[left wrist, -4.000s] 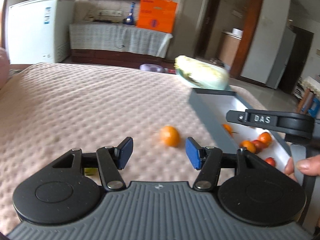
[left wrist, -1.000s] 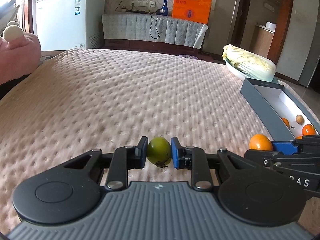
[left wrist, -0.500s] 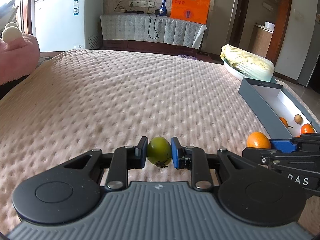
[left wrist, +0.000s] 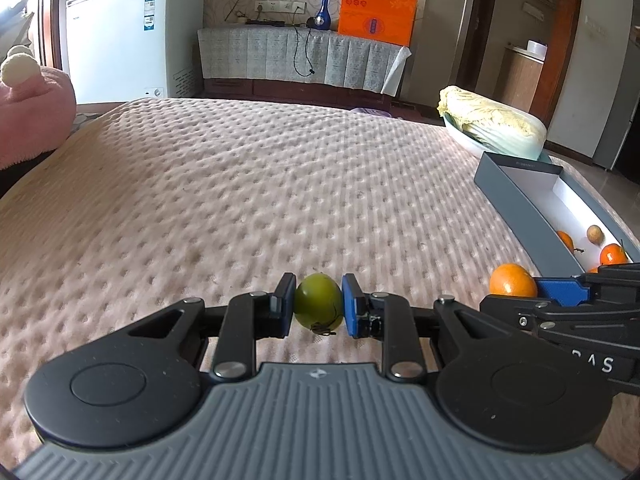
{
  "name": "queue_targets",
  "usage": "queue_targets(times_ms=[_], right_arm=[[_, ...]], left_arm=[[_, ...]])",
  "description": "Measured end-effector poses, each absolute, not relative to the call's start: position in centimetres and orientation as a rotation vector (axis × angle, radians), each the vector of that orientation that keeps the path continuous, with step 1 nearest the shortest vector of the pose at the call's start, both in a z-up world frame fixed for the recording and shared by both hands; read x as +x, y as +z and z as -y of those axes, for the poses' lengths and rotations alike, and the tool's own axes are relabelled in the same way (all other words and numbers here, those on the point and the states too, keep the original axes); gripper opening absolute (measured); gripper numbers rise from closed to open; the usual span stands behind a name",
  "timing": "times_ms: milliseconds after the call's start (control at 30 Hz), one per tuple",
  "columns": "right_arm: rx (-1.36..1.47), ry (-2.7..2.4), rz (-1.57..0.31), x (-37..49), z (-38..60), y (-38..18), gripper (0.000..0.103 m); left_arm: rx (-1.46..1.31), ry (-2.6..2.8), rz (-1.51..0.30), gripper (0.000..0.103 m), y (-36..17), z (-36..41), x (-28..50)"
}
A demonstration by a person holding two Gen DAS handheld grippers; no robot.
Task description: Organize fruits
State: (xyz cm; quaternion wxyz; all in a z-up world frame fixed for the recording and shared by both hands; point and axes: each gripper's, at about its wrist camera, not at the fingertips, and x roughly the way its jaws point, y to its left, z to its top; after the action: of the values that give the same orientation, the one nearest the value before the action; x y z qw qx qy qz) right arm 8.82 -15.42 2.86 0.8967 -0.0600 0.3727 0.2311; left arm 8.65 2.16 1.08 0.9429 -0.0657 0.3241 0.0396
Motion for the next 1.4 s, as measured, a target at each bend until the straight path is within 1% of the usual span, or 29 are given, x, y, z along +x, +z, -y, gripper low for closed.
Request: queue_targets(times_ms=[1400], right_arm=[[-0.115,0.468,-0.761,8.7,16.7,3.2,0.035]], left_arm=[[-0.126,0.049,-0.661,0.029,1.2,-0.3,9.0]])
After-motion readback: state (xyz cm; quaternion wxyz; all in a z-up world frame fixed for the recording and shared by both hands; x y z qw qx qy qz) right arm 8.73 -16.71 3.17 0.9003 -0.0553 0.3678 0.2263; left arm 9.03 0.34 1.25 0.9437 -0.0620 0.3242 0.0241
